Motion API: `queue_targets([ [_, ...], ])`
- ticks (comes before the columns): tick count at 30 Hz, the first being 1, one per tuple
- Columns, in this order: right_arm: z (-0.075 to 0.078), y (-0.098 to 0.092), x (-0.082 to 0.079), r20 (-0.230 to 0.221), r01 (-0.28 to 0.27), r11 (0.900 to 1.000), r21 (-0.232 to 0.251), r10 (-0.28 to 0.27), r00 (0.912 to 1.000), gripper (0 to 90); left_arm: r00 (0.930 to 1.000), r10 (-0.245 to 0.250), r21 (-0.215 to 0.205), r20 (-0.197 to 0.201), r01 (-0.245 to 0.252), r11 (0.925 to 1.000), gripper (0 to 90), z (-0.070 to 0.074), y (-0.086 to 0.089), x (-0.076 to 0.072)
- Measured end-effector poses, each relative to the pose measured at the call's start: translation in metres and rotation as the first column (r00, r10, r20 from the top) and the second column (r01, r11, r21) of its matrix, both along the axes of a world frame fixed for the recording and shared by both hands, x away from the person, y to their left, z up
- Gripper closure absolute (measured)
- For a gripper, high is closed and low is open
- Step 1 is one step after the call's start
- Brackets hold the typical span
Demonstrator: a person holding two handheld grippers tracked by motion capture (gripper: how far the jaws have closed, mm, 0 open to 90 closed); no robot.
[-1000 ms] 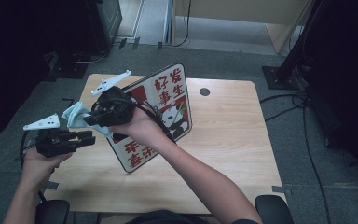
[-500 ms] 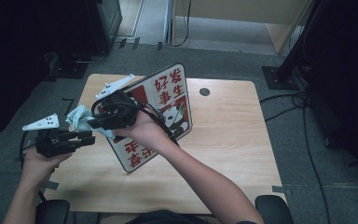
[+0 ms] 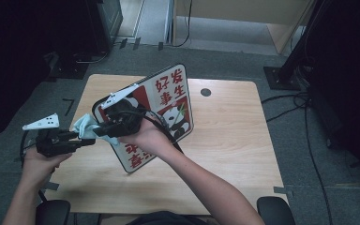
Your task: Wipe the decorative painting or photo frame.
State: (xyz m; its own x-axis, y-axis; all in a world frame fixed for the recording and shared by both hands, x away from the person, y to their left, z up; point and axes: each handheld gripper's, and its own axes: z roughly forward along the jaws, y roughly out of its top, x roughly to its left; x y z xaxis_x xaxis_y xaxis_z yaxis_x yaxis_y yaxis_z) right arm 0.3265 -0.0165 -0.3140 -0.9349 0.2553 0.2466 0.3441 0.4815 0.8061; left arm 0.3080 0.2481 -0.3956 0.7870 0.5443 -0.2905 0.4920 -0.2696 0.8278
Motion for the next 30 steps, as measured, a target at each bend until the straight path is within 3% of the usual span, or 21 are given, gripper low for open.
queue_targets([
  [15,-0.031,-0.007,-0.005,-0.051,0.000,1.000,-0.013,0.000,0.9987,80.6,0.9999,-0.010,0.006,0.001,0.010,0.9999,61.4,0.000,-0.003,0.003],
  [30,-0.059,-0.013,-0.012,-0.070,-0.004,0.999,-0.032,0.002,0.9976,80.6,0.9997,-0.023,0.015,0.001,0.023,0.9996,61.2,-0.001,-0.005,0.004],
])
